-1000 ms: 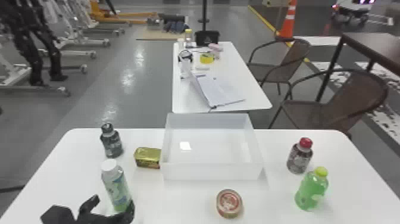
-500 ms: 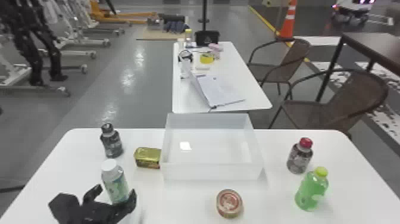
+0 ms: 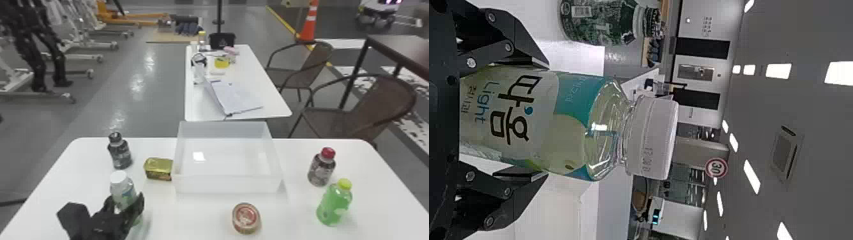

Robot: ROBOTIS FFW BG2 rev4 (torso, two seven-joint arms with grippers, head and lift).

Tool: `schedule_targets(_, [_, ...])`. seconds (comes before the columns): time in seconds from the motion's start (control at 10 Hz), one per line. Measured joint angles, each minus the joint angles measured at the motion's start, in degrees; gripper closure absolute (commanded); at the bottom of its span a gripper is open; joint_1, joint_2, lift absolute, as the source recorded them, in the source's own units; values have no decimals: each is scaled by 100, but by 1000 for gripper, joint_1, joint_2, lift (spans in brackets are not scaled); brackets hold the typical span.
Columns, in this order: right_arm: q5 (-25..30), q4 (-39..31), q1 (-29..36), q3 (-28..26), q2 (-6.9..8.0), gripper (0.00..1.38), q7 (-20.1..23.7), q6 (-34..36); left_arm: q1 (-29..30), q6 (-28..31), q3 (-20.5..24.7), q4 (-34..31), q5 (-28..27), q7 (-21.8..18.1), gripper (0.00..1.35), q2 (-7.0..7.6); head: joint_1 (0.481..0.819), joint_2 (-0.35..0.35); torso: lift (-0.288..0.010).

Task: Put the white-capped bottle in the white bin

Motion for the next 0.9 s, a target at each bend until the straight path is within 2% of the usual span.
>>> schedule_targets(0.3, [-7,5,-1,0,0,84,0,0,-6,45,-33,-43,-97,11,984,0,549,0,-100])
schedule_targets(0.6, [-19,9,1,0,0,84,0,0,39,423,-181,-747,-270,40,984,0,549,0,-100])
schedule_targets(0.8, [-28,10,-5,0,0,84,0,0,-185,811,-575,-1199,100,-25,984,0,549,0,-100])
schedule_targets(0.9, [-29,22,-30,1,-3,84,23,0,-426,941,-836,-1231,385,-128,984,17,549,0,-100])
